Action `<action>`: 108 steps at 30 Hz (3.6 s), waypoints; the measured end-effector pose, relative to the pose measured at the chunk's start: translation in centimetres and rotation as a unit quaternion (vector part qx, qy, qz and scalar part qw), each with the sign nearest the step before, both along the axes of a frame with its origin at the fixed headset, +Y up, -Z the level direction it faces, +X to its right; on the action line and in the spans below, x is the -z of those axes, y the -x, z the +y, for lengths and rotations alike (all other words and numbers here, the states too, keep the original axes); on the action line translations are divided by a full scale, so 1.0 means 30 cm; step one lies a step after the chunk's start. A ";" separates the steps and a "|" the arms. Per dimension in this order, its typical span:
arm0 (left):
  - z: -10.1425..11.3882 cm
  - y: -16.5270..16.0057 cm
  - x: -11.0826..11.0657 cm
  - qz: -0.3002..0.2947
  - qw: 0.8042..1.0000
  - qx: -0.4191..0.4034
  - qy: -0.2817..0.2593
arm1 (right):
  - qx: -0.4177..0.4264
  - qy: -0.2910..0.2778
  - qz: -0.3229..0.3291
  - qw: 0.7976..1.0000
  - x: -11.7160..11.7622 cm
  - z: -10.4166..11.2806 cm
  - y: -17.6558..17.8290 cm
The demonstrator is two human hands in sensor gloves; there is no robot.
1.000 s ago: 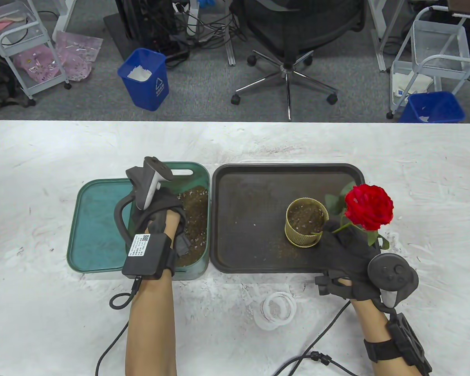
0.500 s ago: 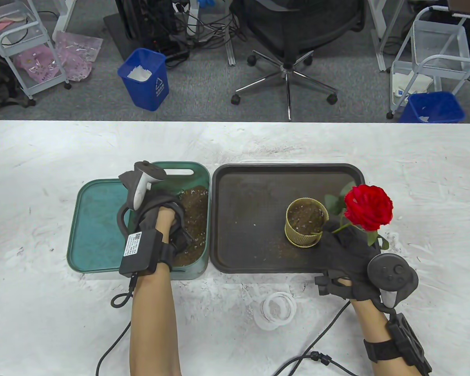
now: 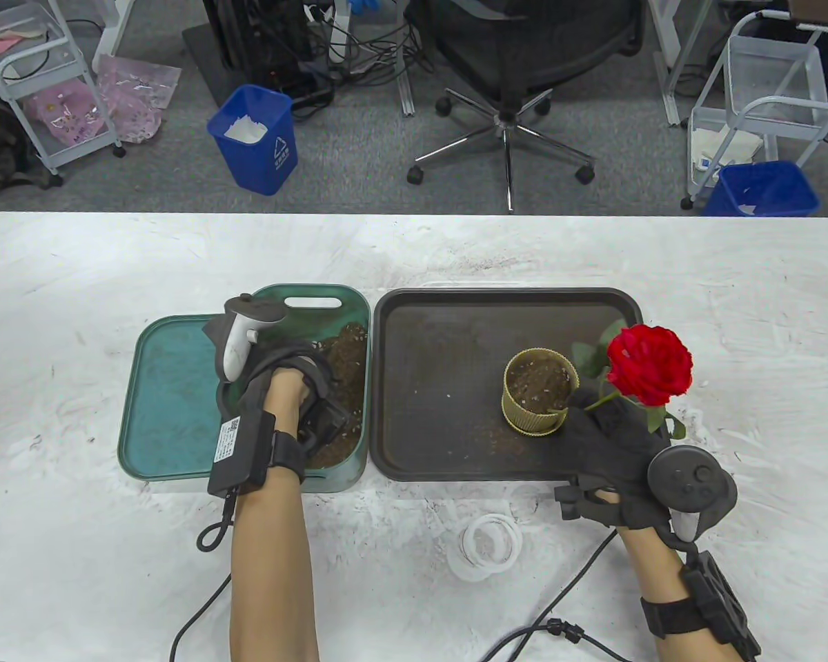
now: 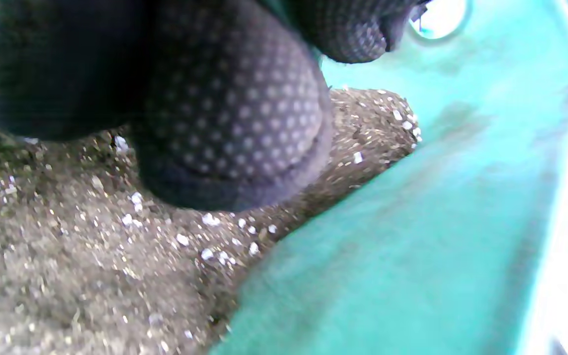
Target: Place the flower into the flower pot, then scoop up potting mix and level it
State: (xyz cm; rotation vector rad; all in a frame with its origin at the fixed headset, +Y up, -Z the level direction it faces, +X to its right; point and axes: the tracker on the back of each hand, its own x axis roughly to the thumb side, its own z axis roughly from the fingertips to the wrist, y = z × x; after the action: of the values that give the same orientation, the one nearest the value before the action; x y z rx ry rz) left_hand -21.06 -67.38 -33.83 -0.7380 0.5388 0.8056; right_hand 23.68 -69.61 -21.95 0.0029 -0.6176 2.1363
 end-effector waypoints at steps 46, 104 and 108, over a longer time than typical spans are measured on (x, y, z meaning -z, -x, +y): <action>0.193 -0.128 -0.264 -0.026 0.926 -0.346 -0.149 | 0.002 0.002 0.001 1.000 -0.002 0.000 -0.004; 0.114 -0.741 -0.335 -0.244 0.864 0.168 -0.407 | 0.003 -0.003 0.003 1.000 -0.001 -0.006 0.002; 0.127 -0.740 -0.342 -0.243 0.860 0.171 -0.414 | 0.000 -0.004 0.003 1.000 -0.001 -0.007 0.004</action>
State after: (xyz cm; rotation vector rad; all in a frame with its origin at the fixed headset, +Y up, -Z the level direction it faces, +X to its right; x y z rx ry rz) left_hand 1.15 -63.57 -23.58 -0.0151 -0.1597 0.4151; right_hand 23.58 -69.81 -21.91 0.0140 -0.6222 2.1322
